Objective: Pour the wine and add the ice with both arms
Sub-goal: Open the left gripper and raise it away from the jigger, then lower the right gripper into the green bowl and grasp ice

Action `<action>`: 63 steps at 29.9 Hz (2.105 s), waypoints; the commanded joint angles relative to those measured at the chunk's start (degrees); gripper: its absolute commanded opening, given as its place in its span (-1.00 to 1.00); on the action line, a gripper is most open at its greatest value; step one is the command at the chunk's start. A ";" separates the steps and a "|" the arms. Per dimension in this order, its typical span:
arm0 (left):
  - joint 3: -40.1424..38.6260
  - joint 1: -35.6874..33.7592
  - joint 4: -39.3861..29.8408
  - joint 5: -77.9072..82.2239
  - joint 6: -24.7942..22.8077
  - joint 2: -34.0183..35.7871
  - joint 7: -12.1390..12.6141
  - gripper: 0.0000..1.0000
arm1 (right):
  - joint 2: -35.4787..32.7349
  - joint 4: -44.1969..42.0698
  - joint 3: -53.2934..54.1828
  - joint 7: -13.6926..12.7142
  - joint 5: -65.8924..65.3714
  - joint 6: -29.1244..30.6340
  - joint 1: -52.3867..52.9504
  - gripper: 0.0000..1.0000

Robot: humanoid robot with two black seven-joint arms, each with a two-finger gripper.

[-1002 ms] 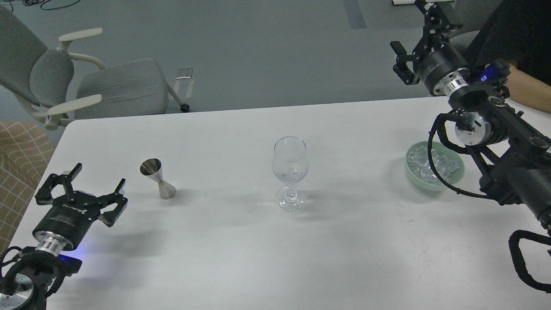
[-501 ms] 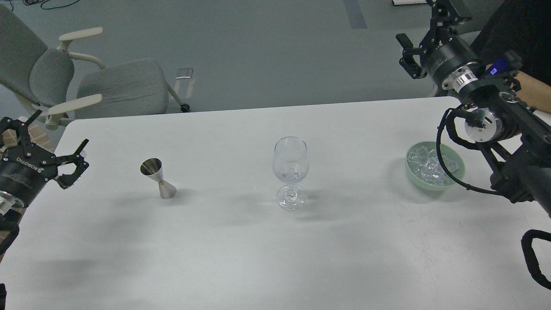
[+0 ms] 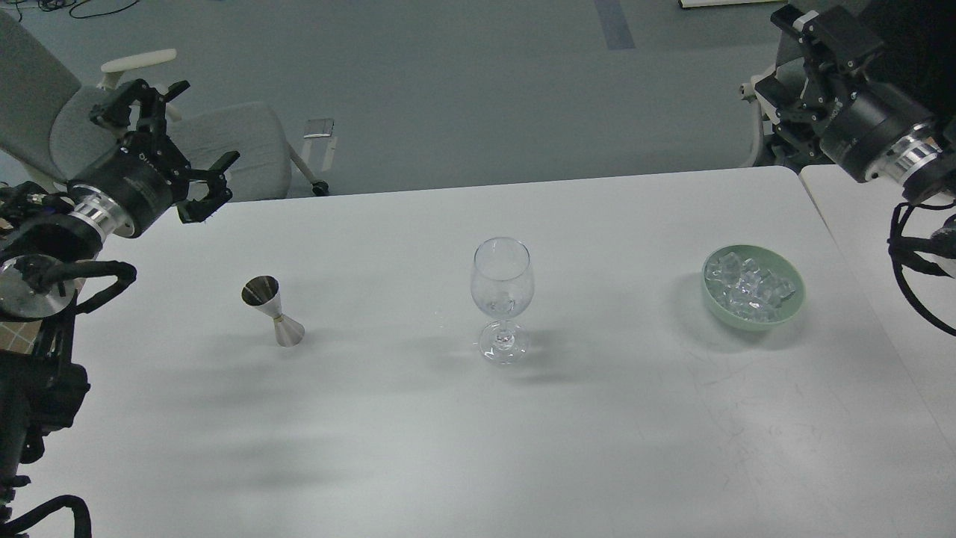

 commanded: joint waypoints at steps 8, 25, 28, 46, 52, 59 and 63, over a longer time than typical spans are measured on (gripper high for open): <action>0.77 -0.03 -2.11 -0.36 -0.07 -4.73 -2.09 0.96 | -10.98 10.10 0.02 1.88 -32.47 -10.58 -11.51 1.00; 0.77 0.23 -2.11 -0.18 0.46 -9.39 -2.35 0.97 | -1.85 -7.39 0.10 6.89 -72.75 -20.70 -19.34 1.00; 0.77 0.24 -2.11 -0.18 0.19 -9.39 -2.35 0.96 | -0.35 -7.65 -0.16 9.00 -72.84 -19.99 -19.25 1.00; 0.77 0.59 -2.99 -0.18 0.02 -11.41 -2.53 0.96 | 5.36 -14.06 -4.55 9.53 -73.54 -19.03 -15.56 0.52; 0.68 0.59 -2.99 -0.18 0.02 -11.41 -2.53 0.96 | 6.50 -16.00 -6.84 9.44 -73.45 -18.67 -13.89 0.36; 0.68 0.67 -2.99 -0.18 0.02 -11.41 -2.53 0.96 | 8.35 -18.02 -7.37 9.44 -73.45 -18.59 -12.49 0.29; 0.68 0.67 -2.99 -0.18 0.02 -11.41 -2.53 0.96 | 8.44 -18.55 -8.60 9.36 -73.45 -18.50 -12.22 0.28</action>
